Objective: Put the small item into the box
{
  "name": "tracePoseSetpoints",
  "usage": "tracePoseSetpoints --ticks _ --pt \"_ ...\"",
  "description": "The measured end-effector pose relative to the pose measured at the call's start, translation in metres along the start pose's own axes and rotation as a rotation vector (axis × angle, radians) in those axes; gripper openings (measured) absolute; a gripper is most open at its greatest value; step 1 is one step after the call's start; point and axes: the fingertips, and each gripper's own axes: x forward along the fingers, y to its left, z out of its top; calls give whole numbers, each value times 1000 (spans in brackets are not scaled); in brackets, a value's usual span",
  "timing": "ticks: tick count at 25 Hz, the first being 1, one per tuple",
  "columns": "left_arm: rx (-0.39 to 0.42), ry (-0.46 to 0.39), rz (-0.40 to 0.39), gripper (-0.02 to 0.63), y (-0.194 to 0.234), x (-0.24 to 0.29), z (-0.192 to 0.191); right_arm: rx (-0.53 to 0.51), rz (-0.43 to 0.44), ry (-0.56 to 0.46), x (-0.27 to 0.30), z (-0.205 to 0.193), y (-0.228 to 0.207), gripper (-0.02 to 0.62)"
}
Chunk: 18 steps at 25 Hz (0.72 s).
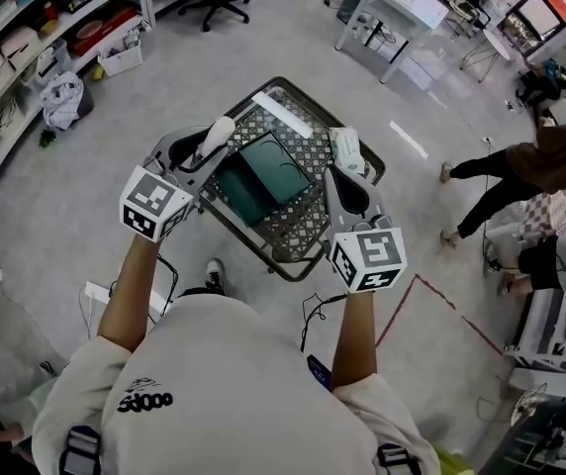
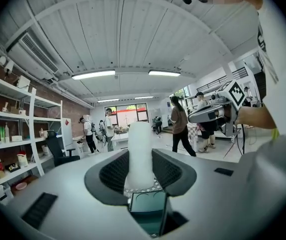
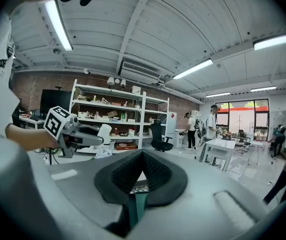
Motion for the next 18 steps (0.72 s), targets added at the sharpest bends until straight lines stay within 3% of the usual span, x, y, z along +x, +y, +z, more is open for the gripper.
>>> tracePoseSetpoints --ticks 11,18 --pt "-22 33 -107 146 47 41 -24 76 -34 54 62 -11 -4 8" --pt "-50 117 -157 146 57 69 -56 102 -57 76 87 -22 -17 9"
